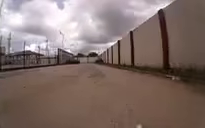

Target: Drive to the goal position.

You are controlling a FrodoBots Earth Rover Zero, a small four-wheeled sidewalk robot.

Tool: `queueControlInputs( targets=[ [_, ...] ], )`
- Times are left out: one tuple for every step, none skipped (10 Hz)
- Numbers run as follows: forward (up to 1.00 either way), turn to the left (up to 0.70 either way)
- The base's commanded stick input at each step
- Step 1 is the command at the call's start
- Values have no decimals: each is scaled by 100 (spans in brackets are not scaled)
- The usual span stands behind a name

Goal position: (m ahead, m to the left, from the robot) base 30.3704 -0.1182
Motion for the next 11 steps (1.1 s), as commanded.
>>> queueControlInputs(
  targets=[
    [50, -1],
    [50, -1],
    [50, -1],
    [50, -1],
    [50, -1],
    [50, -1],
    [50, -1],
    [50, -1],
    [50, -1],
    [50, -1],
    [50, -1]
  ],
)
